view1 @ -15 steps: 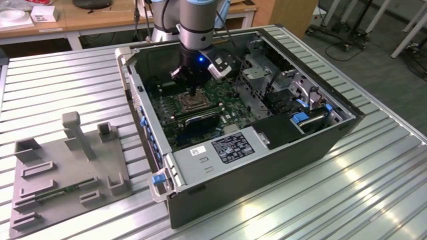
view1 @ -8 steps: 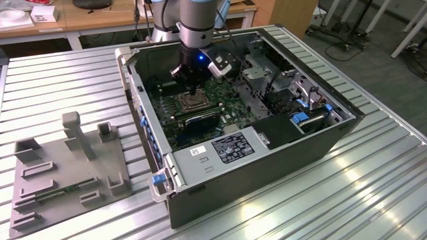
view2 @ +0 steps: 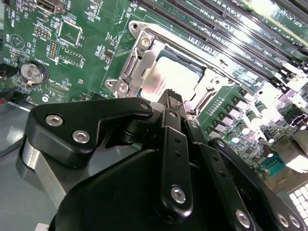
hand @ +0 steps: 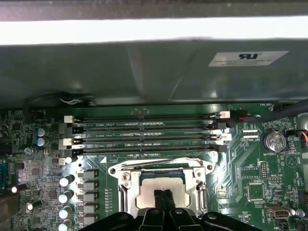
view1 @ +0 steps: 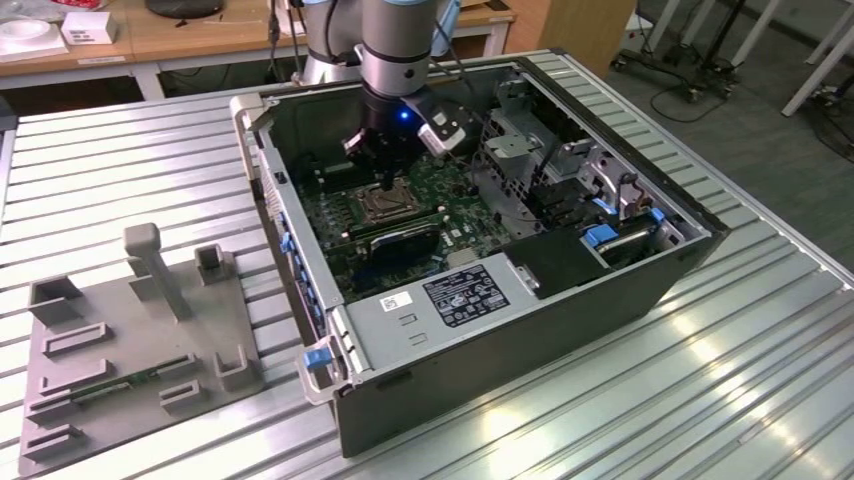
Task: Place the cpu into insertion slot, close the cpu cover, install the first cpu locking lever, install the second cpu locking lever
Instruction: 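Install the first cpu locking lever, then install the second cpu locking lever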
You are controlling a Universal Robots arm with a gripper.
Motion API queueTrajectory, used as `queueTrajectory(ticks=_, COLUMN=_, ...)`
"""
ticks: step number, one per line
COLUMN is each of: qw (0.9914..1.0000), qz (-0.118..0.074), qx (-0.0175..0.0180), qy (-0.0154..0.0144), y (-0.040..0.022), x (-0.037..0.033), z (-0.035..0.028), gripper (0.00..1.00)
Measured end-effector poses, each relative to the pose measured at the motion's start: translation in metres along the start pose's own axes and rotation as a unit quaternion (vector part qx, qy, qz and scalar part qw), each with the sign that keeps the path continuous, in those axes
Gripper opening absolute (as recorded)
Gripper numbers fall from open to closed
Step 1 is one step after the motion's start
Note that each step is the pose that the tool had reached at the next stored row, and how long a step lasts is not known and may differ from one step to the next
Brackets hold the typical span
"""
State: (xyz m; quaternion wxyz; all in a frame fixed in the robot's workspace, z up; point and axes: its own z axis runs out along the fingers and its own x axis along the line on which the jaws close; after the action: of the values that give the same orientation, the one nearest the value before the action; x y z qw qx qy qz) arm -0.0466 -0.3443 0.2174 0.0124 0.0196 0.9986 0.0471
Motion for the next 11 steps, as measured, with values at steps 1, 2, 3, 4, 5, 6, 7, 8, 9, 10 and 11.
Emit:
queueTrajectory(ticks=1, qw=1.0, qz=0.0, qx=-0.0001, qy=0.0, y=-0.0007, x=-0.0001, z=0.0, gripper=0.11)
queueTrajectory(ticks=2, qw=1.0, qz=0.0, qx=0.0, qy=0.0, y=-0.0014, x=-0.0001, z=-0.0001, gripper=0.11)
queueTrajectory(ticks=3, qw=1.0, qz=0.0, qx=0.0, qy=0.0, y=-0.0014, x=-0.0001, z=-0.0001, gripper=0.11)
queueTrajectory(ticks=4, qw=1.0, qz=0.0, qx=0.0, qy=0.0, y=-0.0014, x=-0.0001, z=-0.0001, gripper=0.11)
queueTrajectory(ticks=5, qw=1.0, qz=0.0, qx=0.0, qy=0.0, y=-0.0014, x=-0.0001, z=-0.0001, gripper=0.11)
queueTrajectory(ticks=6, qw=1.0, qz=0.0, qx=0.0, qy=0.0, y=-0.0015, x=-0.0001, z=-0.0001, gripper=0.11)
queueTrajectory(ticks=7, qw=1.0, qz=0.0, qx=0.0, qy=0.0, y=-0.0015, x=-0.0001, z=-0.0001, gripper=0.11)
queueTrajectory(ticks=8, qw=1.0, qz=0.0, qx=0.0, qy=0.0, y=-0.0015, x=-0.0001, z=-0.0001, gripper=0.11)
queueTrajectory(ticks=9, qw=1.0, qz=0.0, qx=0.0, qy=0.0, y=-0.0015, x=-0.0001, z=-0.0001, gripper=0.11)
queueTrajectory(ticks=10, qw=1.0, qz=0.0, qx=0.0, qy=0.0, y=-0.0015, x=-0.0001, z=-0.0001, gripper=0.11)
queueTrajectory(ticks=11, qw=1.0, qz=0.0, qx=-0.0001, qy=0.0, y=-0.002, x=-0.0001, z=-0.0001, gripper=0.11)
